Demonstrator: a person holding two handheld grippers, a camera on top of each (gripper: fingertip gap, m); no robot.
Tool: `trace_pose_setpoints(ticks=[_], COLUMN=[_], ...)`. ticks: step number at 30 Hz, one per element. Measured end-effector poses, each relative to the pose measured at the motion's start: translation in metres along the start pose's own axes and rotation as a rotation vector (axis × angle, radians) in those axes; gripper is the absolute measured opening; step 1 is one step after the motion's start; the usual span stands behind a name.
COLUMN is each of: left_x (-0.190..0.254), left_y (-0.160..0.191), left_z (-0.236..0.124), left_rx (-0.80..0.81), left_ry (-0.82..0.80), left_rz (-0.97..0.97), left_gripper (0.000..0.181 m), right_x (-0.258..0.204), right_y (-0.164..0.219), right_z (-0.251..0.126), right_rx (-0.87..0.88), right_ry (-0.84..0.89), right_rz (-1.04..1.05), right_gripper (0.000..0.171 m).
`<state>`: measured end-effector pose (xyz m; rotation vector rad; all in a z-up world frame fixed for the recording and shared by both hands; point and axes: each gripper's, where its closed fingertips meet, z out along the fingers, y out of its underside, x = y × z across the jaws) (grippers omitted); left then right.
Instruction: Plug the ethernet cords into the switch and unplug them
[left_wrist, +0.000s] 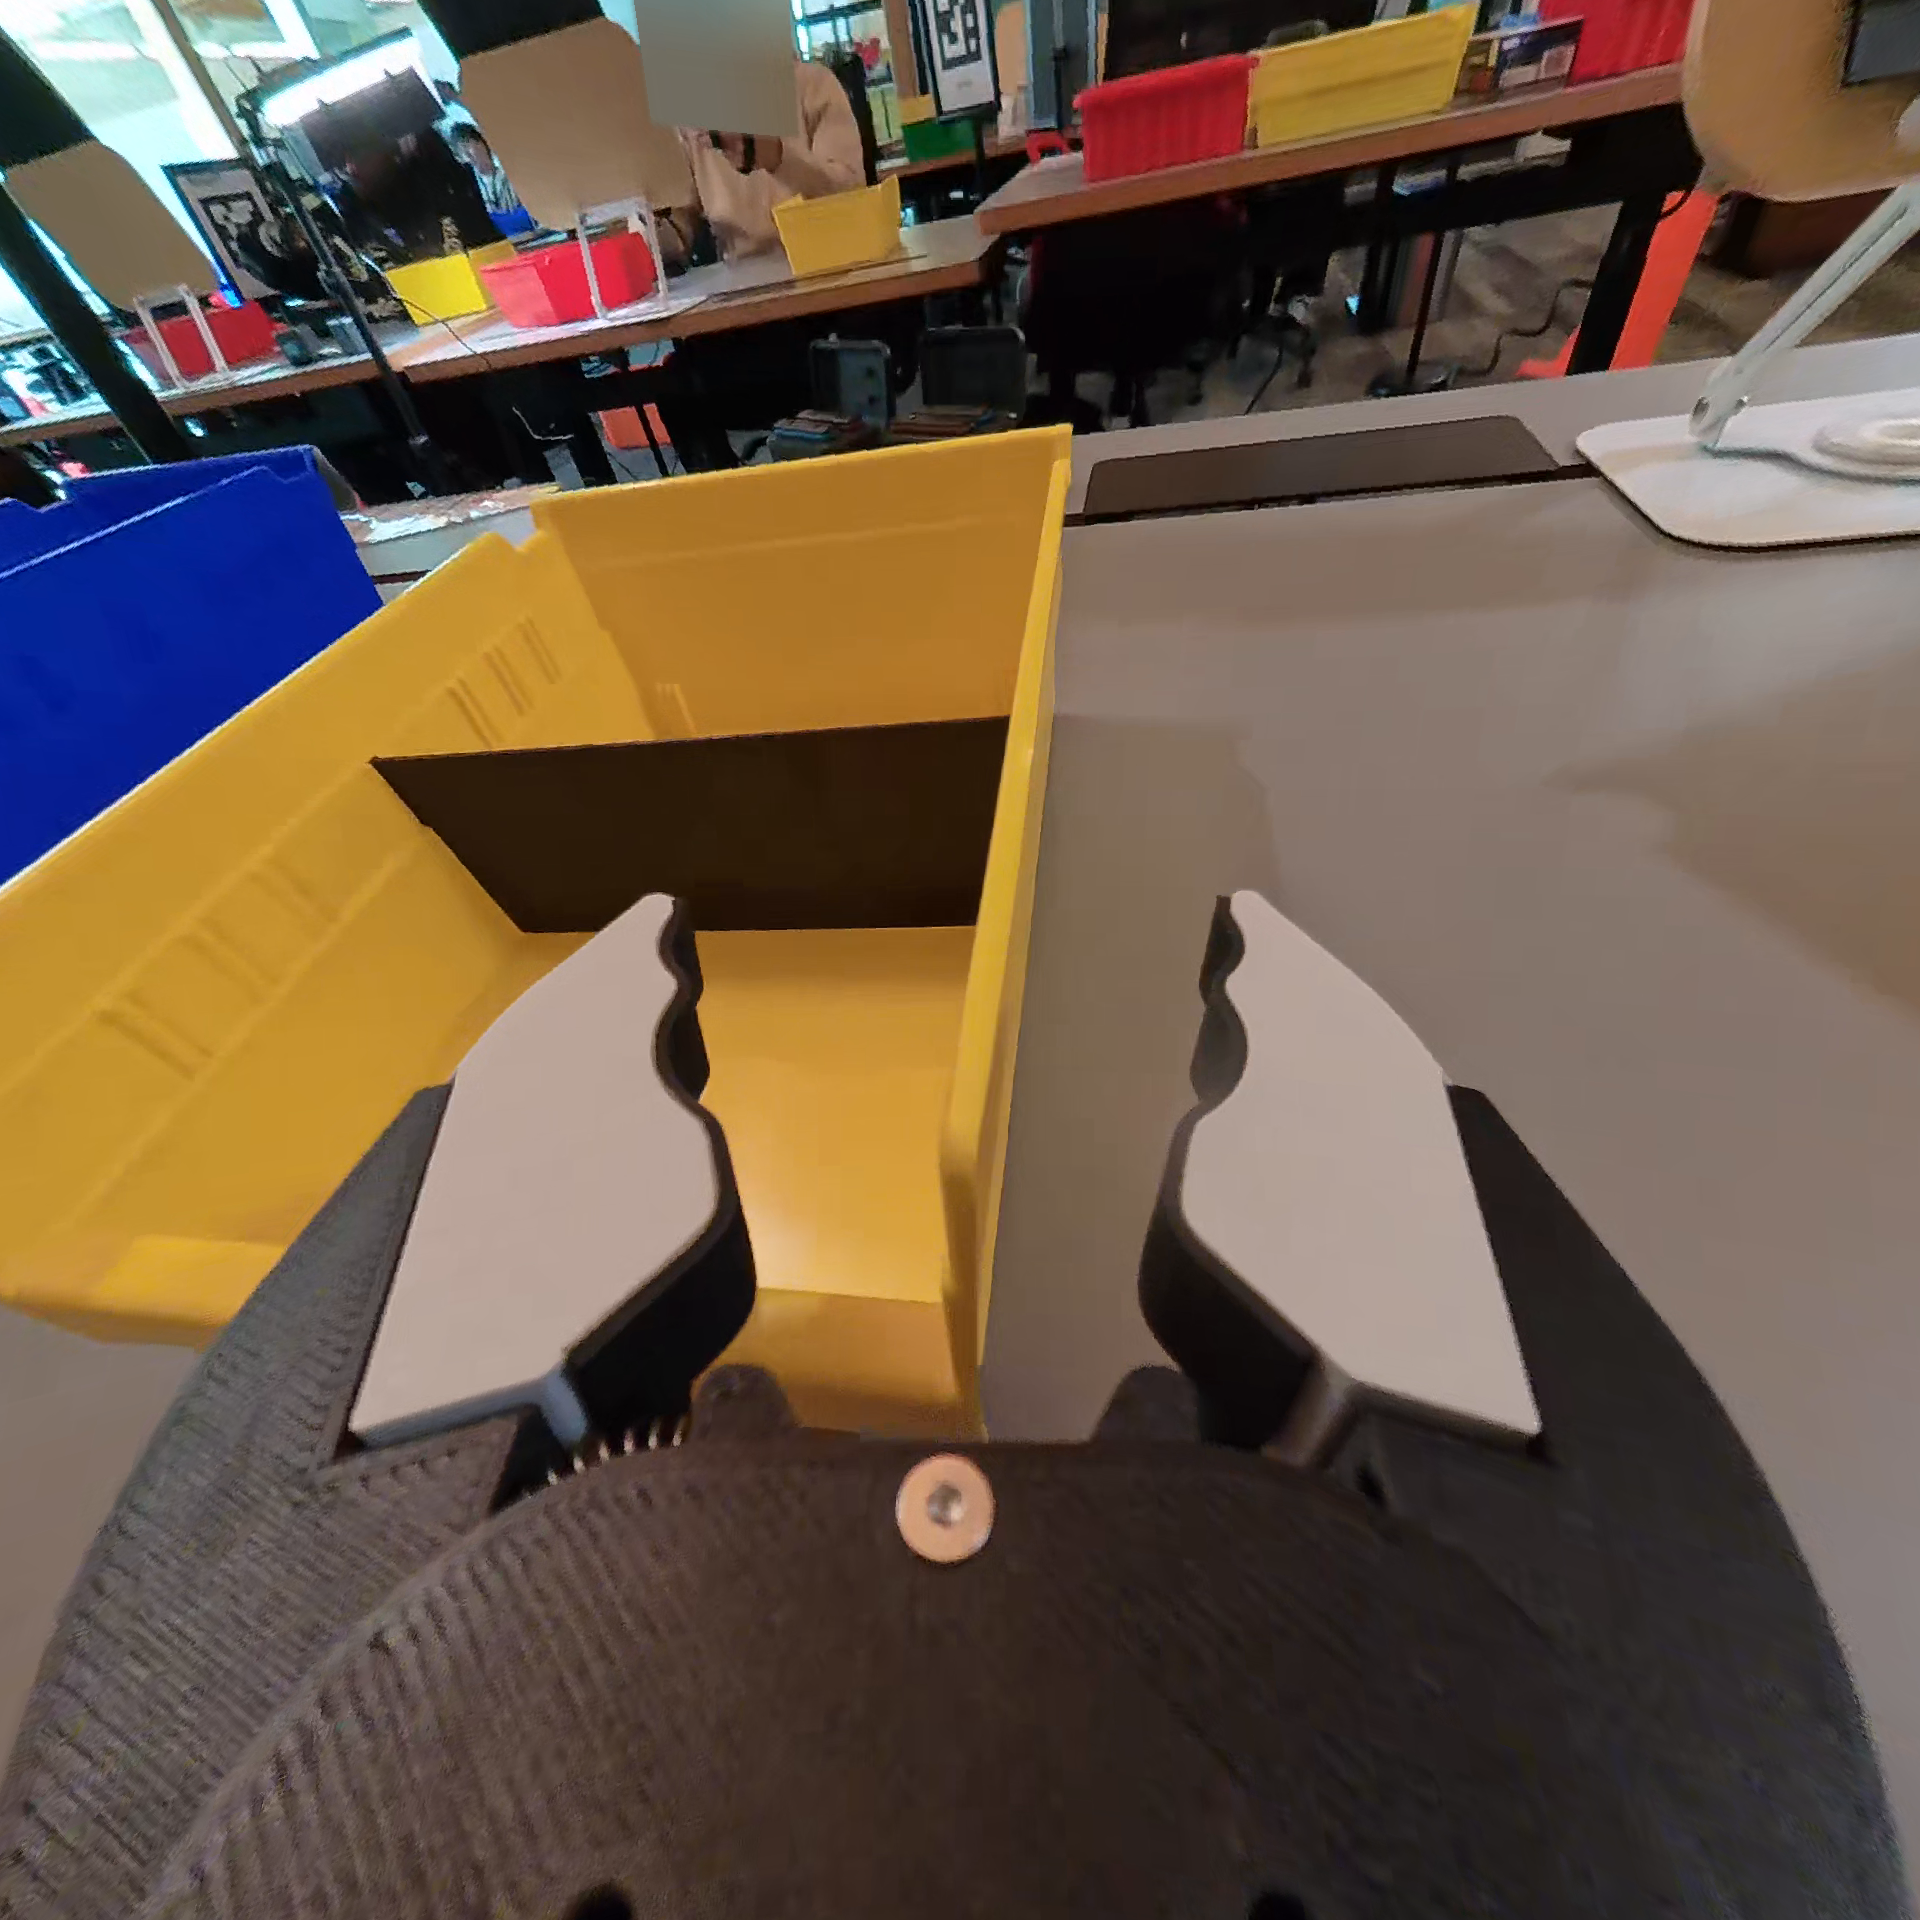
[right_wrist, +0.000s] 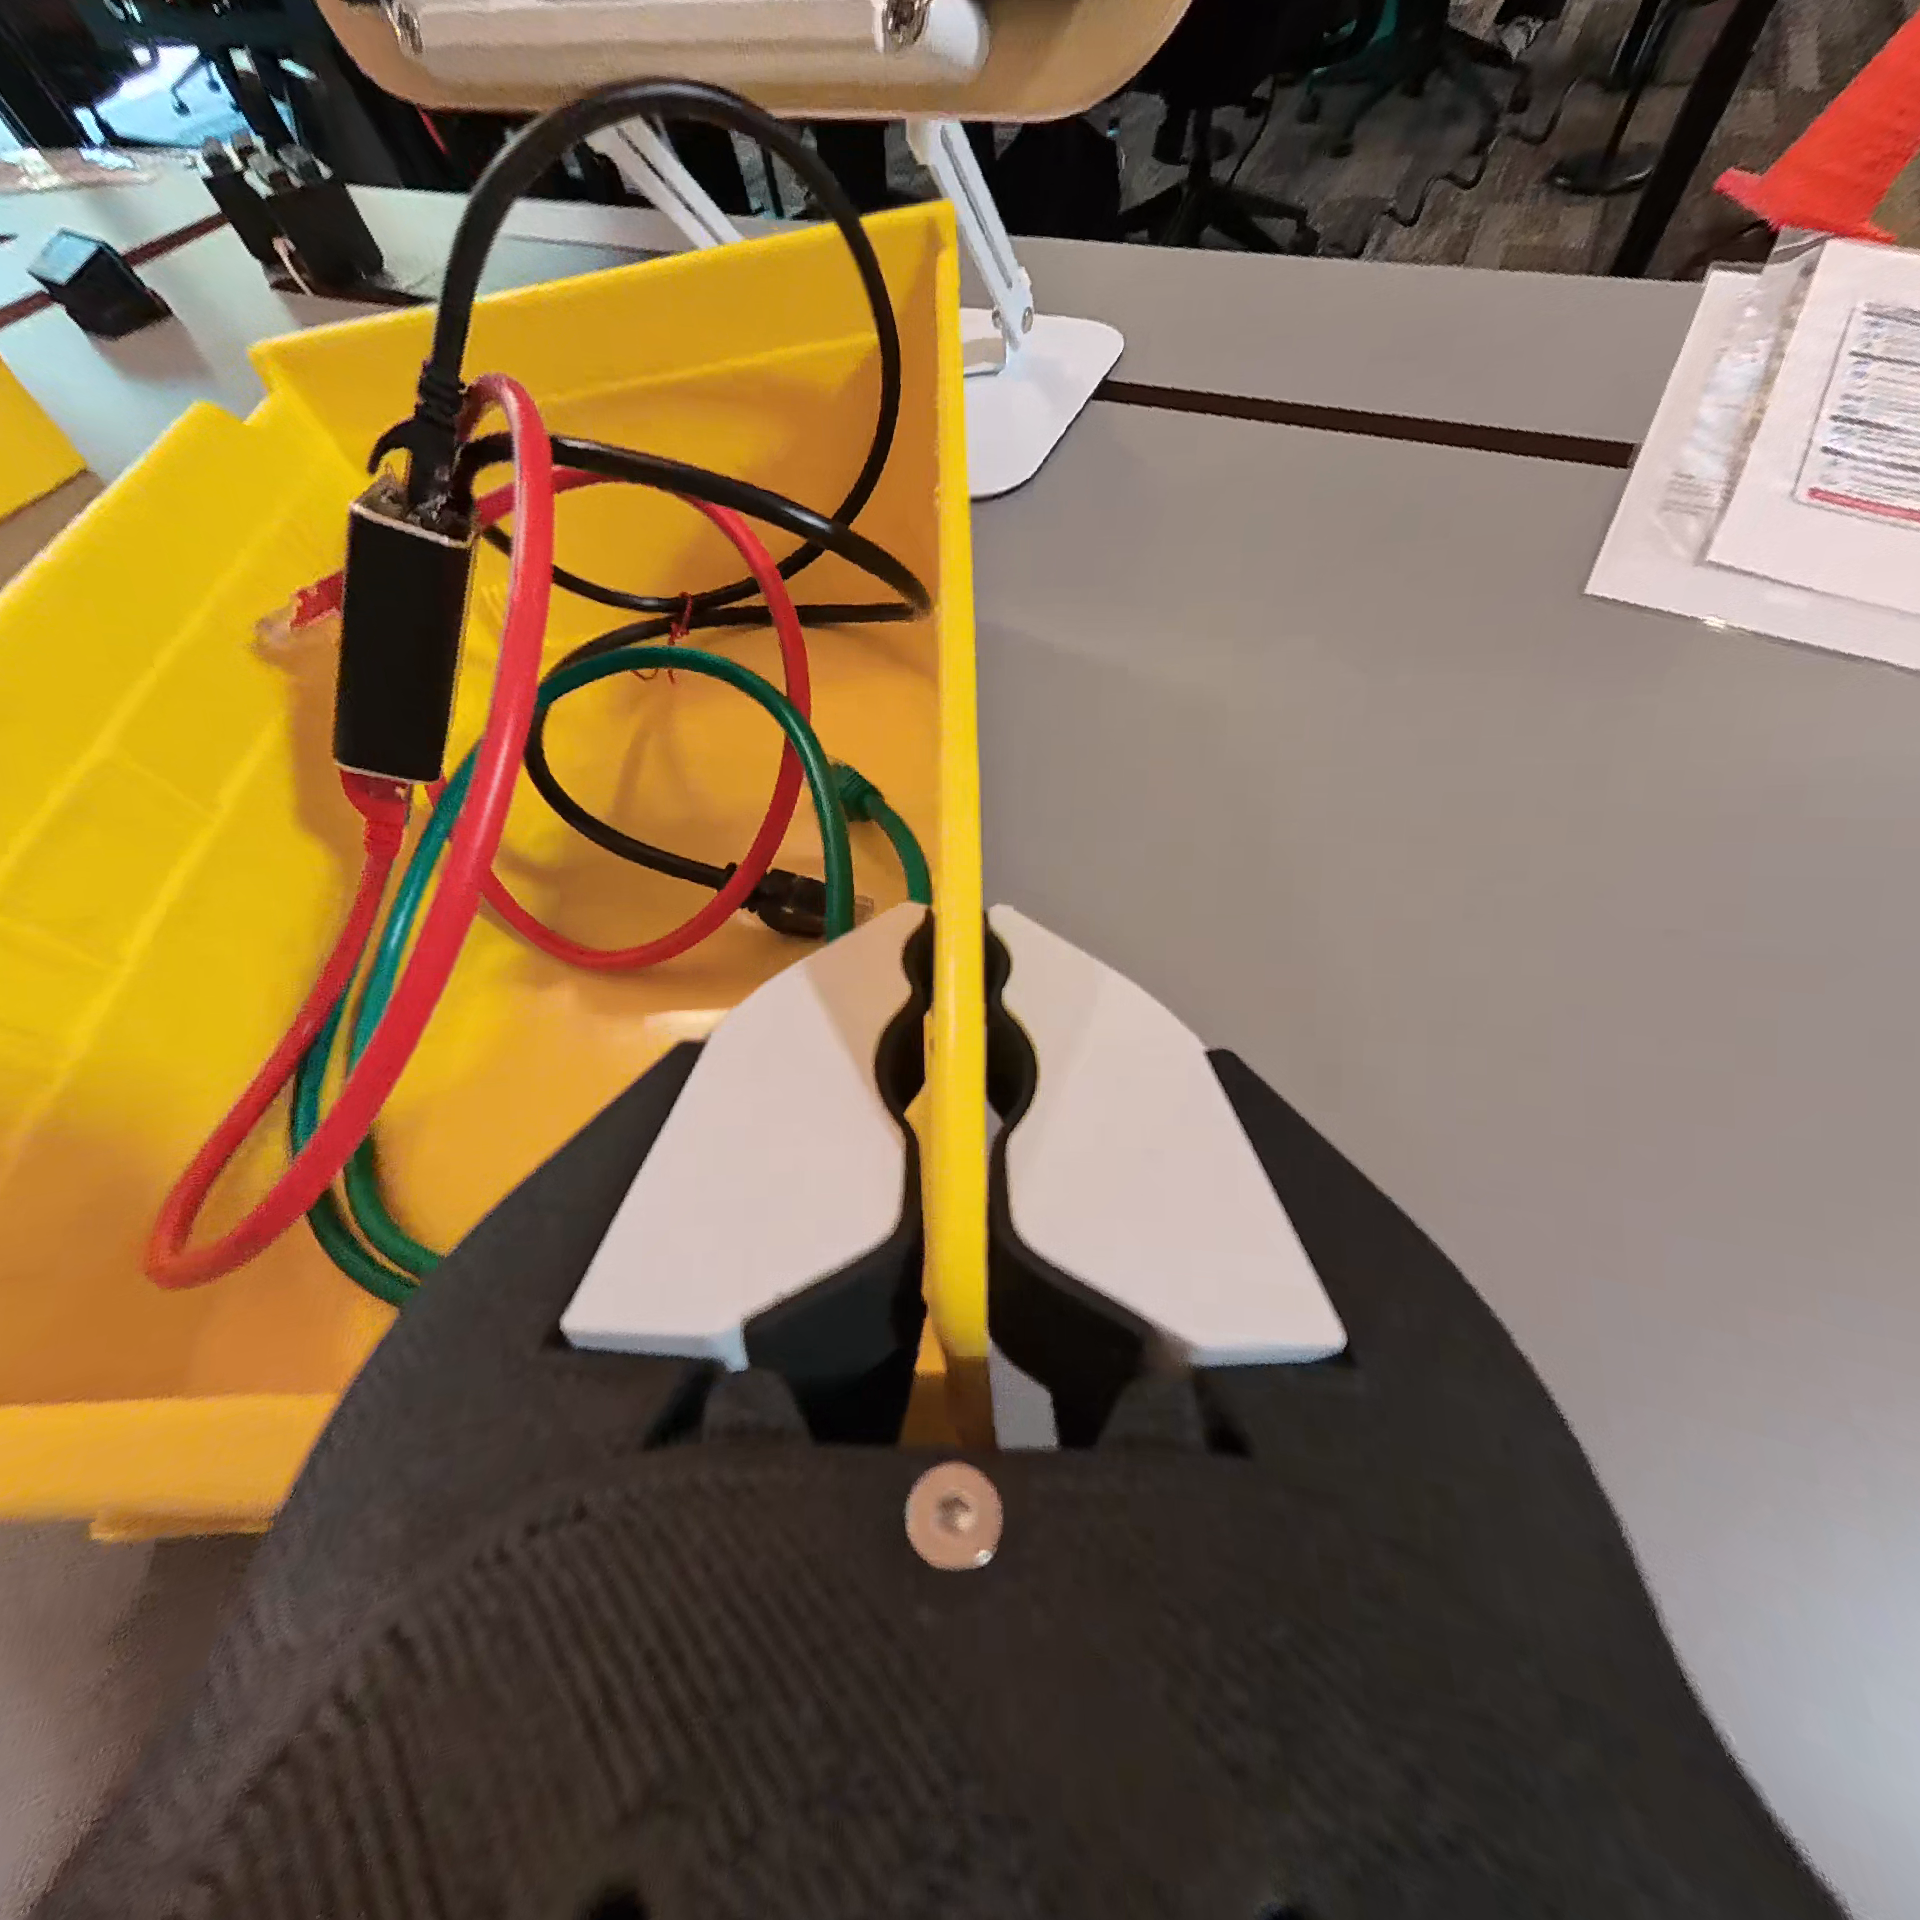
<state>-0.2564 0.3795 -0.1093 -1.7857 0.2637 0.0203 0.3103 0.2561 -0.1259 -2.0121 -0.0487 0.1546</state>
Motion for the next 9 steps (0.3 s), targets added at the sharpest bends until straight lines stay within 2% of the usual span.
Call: trace_pose_setpoints(ticks=[9], left_x=[0.008], left_y=[0.012], left_z=[0.023], left_rx=[-0.102], left_ry=[0.101], left_rz=[-0.043], left_gripper=[0.066], right_x=[-0.007], right_y=[0.017], right_z=[-0.013], right_rx=[-0.049], right_ry=[0.010], right_rz=[-0.083], right_gripper=[0.005])
